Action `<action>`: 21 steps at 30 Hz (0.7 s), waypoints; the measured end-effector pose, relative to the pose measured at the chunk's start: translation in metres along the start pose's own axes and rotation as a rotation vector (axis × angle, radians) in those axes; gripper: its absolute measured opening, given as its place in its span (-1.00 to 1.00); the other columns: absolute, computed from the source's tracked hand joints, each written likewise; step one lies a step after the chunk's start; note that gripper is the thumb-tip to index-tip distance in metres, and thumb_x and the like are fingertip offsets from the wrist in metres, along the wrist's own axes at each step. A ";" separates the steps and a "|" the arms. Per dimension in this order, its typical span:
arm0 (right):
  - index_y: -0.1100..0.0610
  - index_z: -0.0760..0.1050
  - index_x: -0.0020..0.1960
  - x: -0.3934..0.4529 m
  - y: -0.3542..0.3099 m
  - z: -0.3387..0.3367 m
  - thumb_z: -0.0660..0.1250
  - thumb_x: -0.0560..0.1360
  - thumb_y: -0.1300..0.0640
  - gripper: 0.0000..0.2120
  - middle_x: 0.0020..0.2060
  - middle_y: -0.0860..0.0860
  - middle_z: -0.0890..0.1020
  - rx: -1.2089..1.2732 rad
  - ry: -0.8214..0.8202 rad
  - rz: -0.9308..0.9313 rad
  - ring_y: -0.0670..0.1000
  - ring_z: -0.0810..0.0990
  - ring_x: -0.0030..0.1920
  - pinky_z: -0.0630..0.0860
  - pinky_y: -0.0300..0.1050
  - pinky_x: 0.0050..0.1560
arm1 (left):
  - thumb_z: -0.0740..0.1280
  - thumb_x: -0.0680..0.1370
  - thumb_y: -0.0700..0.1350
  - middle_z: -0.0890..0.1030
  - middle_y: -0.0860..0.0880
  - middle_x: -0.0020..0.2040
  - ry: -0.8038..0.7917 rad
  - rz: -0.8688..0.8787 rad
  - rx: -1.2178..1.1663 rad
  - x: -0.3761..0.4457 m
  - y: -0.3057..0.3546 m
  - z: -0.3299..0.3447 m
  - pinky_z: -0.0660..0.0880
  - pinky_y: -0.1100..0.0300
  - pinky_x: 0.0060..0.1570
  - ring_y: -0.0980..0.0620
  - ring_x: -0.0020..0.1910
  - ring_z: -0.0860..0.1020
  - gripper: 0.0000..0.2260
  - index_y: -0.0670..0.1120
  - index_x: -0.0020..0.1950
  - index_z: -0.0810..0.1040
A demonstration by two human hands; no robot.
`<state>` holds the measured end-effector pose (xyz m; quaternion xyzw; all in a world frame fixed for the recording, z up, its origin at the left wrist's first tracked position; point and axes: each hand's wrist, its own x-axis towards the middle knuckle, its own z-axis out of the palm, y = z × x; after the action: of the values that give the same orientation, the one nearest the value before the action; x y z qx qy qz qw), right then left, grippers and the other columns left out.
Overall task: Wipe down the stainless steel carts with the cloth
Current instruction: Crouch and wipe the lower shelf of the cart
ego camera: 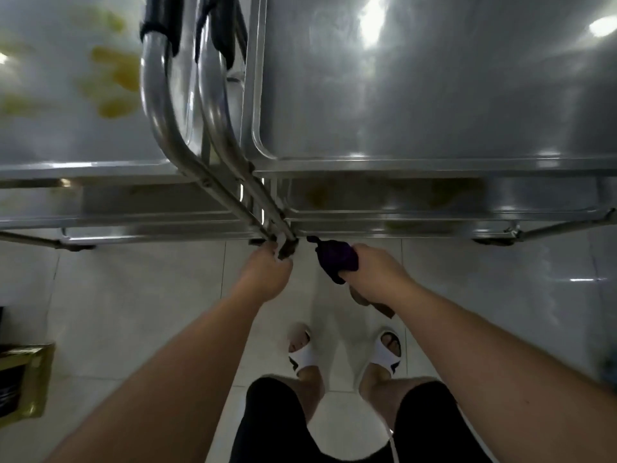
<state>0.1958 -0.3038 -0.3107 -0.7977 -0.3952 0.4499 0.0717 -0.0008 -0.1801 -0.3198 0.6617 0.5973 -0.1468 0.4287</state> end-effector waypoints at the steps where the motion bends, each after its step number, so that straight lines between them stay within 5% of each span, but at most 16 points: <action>1: -0.01 0.52 0.06 0.014 0.001 0.009 0.42 0.55 -0.04 -0.84 -0.11 -0.04 0.64 0.054 -0.002 0.008 -0.02 0.61 -0.12 0.60 -0.01 -0.07 | 0.33 0.62 0.08 0.57 -0.05 0.42 0.047 0.022 -0.073 0.018 -0.002 0.003 0.49 0.08 0.21 -0.12 0.32 0.57 -0.46 0.00 0.59 0.40; 3: -0.04 0.56 0.14 0.043 0.002 0.023 0.46 0.54 -0.06 -0.78 -0.06 -0.06 0.66 0.148 -0.005 0.005 -0.02 0.60 -0.10 0.57 -0.02 -0.06 | 0.36 0.57 0.12 0.64 0.10 0.09 0.176 0.059 -0.198 0.049 -0.003 0.009 0.50 0.24 -0.14 0.12 -0.02 0.62 -0.50 0.00 0.48 0.47; 5: -0.06 0.55 0.24 0.070 -0.001 0.029 0.49 0.54 -0.09 -0.69 -0.02 -0.10 0.63 0.204 0.041 -0.060 -0.02 0.58 -0.04 0.50 -0.07 -0.04 | 0.39 0.59 0.08 0.57 0.11 0.02 0.293 0.072 -0.325 0.076 -0.002 0.013 0.41 0.40 -0.39 0.26 -0.16 0.53 -0.51 0.02 0.50 0.44; 9: -0.11 0.52 0.12 0.120 -0.017 0.027 0.51 0.52 -0.07 -0.75 -0.13 -0.22 0.61 0.287 0.108 -0.219 -0.16 0.60 -0.10 0.44 -0.24 -0.21 | 0.45 0.58 0.04 0.64 0.08 0.15 0.456 0.161 -0.535 0.112 -0.001 0.023 0.53 0.27 -0.13 0.13 0.04 0.64 -0.58 0.08 0.41 0.48; 12: -0.02 0.53 0.19 0.159 -0.030 0.020 0.53 0.49 -0.04 -0.67 -0.11 -0.13 0.60 0.263 0.202 -0.264 -0.07 0.60 -0.09 0.45 -0.18 -0.18 | 0.47 0.59 0.01 0.69 0.15 -0.09 0.548 0.238 -0.707 0.134 0.001 0.025 0.50 0.44 -0.38 0.32 -0.17 0.65 -0.79 0.10 0.19 0.57; 14: 0.05 0.54 0.23 0.183 -0.037 0.014 0.53 0.49 0.01 -0.64 -0.10 -0.09 0.61 0.230 0.271 -0.336 -0.02 0.62 -0.07 0.47 -0.23 -0.17 | 0.47 0.58 -0.02 0.70 0.17 -0.17 0.593 0.326 -0.775 0.152 0.001 0.024 0.50 0.46 -0.31 0.29 -0.22 0.65 -0.90 0.03 0.07 0.64; 18: 0.09 0.50 0.27 0.225 -0.049 0.015 0.47 0.53 0.07 -0.65 -0.06 0.03 0.64 0.036 0.535 -0.427 0.13 0.64 -0.06 0.60 0.03 -0.04 | 0.42 0.57 -0.11 0.52 0.01 -0.39 0.648 0.458 -0.825 0.180 -0.003 0.033 0.44 0.36 -0.43 0.19 -0.43 0.50 -0.75 -0.33 -0.10 0.58; 21: 0.06 0.42 0.38 0.249 -0.052 0.034 0.42 0.57 0.04 -0.58 0.09 0.05 0.62 -0.187 0.650 -0.502 0.16 0.63 0.06 0.59 0.07 0.02 | 0.36 0.55 -0.15 0.46 -0.03 -0.45 0.712 0.552 -0.848 0.192 -0.003 0.041 0.40 0.33 -0.48 0.16 -0.48 0.44 -0.67 -0.39 -0.25 0.46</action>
<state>0.2106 -0.1036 -0.4703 -0.7801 -0.5733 0.1054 0.2273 0.0562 -0.0832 -0.4804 0.5721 0.5170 0.4496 0.4509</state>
